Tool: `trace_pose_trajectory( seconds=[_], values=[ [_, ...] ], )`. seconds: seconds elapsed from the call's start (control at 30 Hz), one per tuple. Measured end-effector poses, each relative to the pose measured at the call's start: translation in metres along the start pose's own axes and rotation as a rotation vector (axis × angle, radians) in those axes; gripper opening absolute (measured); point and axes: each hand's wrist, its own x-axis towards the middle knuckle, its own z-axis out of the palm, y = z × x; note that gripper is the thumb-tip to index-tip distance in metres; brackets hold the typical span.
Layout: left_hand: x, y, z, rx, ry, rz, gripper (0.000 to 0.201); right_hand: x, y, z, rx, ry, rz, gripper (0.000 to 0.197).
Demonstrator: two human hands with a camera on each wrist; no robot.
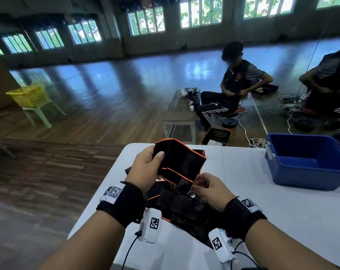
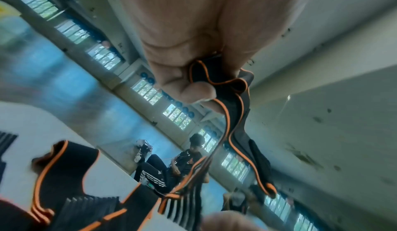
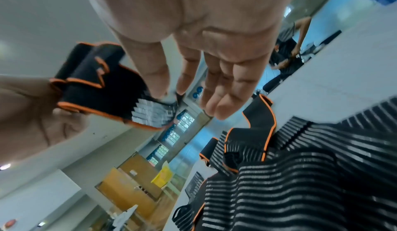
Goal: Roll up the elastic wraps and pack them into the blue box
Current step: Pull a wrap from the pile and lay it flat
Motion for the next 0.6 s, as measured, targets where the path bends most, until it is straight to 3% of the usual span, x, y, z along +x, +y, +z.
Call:
trace_pose_trajectory(
  seconds=[0.13,0.23,0.3,0.37,0.47,0.6],
  values=[
    [-0.007,0.006,0.011,-0.210,0.007,-0.090,0.021,0.000,-0.001,-0.001,0.406,-0.012,0.035,0.031],
    [-0.017,0.004,0.018,-0.296,0.010,-0.178,0.024,0.004,-0.001,-0.005,0.563,-0.036,0.083,0.047],
    [-0.027,0.002,0.022,-0.378,-0.011,-0.258,0.025,0.004,0.000,-0.006,0.544,-0.123,0.113,0.050],
    [-0.036,-0.002,0.025,-0.425,-0.031,-0.316,0.026,0.003,0.005,-0.004,0.465,-0.193,0.129,0.038],
    [-0.047,-0.012,0.022,-0.408,-0.009,-0.369,0.025,0.001,0.016,0.000,0.412,-0.187,0.135,0.026],
    [-0.058,-0.022,0.013,-0.446,0.016,-0.434,0.024,-0.004,0.028,0.006,0.343,-0.205,0.150,0.037]
  ],
)
